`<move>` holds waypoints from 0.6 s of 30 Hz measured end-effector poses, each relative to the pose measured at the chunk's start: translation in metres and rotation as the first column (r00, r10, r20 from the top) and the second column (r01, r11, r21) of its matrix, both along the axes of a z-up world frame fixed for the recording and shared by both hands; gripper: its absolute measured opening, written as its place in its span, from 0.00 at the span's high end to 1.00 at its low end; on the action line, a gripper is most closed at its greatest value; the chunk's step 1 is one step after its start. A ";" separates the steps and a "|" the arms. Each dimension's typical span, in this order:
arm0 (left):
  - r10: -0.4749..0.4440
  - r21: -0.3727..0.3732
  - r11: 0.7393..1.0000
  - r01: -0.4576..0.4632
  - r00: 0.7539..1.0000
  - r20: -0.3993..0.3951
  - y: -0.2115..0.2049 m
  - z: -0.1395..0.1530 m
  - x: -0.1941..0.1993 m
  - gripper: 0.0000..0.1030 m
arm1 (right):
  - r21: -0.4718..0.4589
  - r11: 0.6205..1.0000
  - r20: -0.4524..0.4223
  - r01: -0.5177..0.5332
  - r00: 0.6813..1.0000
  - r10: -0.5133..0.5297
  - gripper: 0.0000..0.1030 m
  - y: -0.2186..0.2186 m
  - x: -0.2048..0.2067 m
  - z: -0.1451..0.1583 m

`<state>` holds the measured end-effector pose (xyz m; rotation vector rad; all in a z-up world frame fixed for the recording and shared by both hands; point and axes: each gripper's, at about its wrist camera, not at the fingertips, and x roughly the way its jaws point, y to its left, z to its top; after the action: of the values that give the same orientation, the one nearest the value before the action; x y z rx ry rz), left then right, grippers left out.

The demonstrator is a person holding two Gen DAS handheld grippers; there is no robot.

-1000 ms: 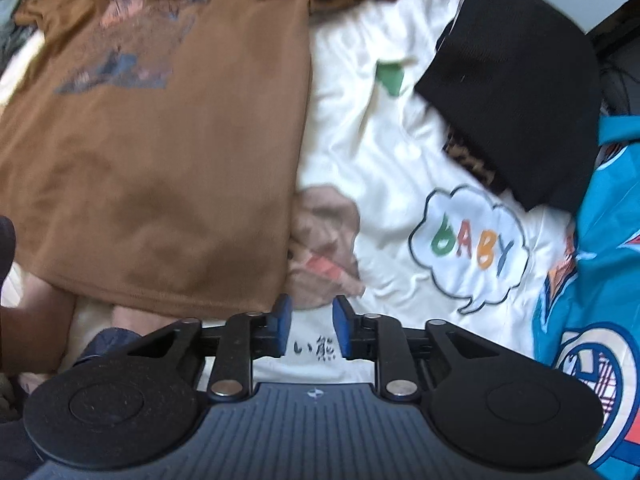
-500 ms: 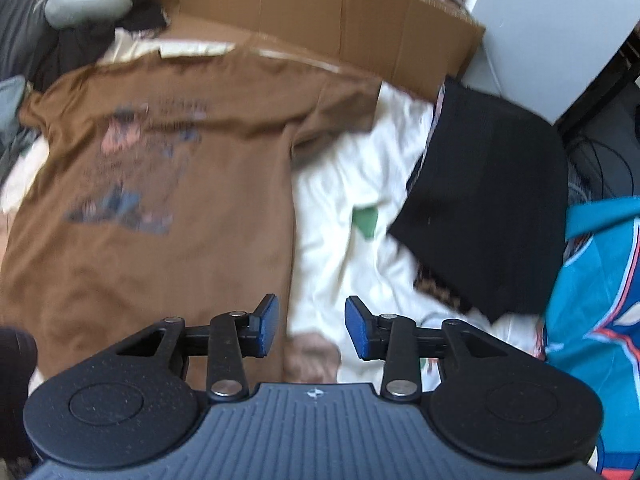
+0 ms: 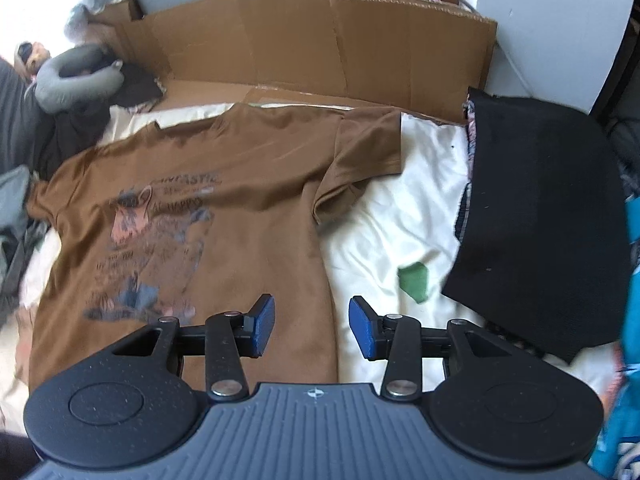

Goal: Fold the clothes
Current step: 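Move both open grippers over the shirt to its collar edge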

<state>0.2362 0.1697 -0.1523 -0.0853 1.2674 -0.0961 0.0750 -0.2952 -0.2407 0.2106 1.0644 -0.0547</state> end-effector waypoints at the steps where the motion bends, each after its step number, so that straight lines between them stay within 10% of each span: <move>1: -0.020 -0.016 1.000 0.020 1.000 -0.006 -0.009 -0.007 0.009 0.44 | 0.010 1.000 0.010 0.008 1.000 -0.008 0.53 -0.002 0.003 -0.006; 18: -0.325 -0.054 0.944 0.325 0.946 0.017 -0.198 -0.135 0.158 0.44 | 0.165 0.971 0.214 0.175 0.954 -0.208 0.53 -0.049 0.070 -0.117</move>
<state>0.3941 -0.0287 -0.2870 0.0772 1.2625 -0.4173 0.1450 -0.3444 -0.3579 0.4413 0.8145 -0.1260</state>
